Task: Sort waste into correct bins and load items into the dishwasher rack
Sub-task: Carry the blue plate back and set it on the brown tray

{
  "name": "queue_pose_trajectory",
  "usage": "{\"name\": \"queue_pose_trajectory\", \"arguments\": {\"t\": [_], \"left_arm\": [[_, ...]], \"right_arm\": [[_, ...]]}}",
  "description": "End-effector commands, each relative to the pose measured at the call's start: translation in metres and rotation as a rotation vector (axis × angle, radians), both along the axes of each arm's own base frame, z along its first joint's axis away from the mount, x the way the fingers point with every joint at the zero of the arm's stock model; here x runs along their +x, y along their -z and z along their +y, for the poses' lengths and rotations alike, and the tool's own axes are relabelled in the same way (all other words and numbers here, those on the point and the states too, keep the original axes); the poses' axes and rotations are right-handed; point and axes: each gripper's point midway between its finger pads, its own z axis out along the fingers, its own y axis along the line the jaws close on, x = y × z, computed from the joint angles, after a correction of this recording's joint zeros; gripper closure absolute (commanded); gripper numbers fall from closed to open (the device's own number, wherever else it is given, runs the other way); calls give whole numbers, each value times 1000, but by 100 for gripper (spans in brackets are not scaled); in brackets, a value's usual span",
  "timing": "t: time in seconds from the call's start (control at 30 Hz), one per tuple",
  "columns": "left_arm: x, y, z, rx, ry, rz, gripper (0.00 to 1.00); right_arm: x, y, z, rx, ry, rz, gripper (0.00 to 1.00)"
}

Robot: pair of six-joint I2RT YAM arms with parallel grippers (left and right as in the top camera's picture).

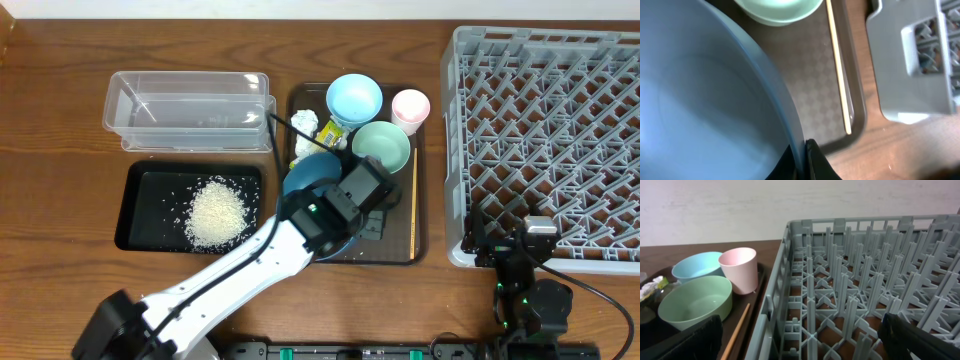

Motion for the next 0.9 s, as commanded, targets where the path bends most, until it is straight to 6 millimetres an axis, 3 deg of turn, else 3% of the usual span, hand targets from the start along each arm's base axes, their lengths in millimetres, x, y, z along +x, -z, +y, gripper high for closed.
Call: {"name": "queue_pose_trajectory", "arguments": {"t": [0.0, 0.3, 0.47, 0.67, 0.8, 0.87], "left_arm": [[9, 7, 0, 24, -26, -29, 94], [12, 36, -4, 73, -23, 9, 93], [10, 43, -4, 85, -18, 31, 86], [1, 40, -10, 44, 12, 69, 85], [-2, 24, -14, -5, 27, 63, 69], [-2, 9, -14, -36, 28, 36, 67]], "right_arm": [[0, 1, -3, 12, 15, 1, 1], [0, 1, -3, 12, 16, 1, 1], [0, 1, -3, 12, 15, 1, 1], [0, 1, -3, 12, 15, 1, 1], [0, 1, -3, 12, 16, 1, 1], [0, 1, -3, 12, 15, 1, 1]]}}
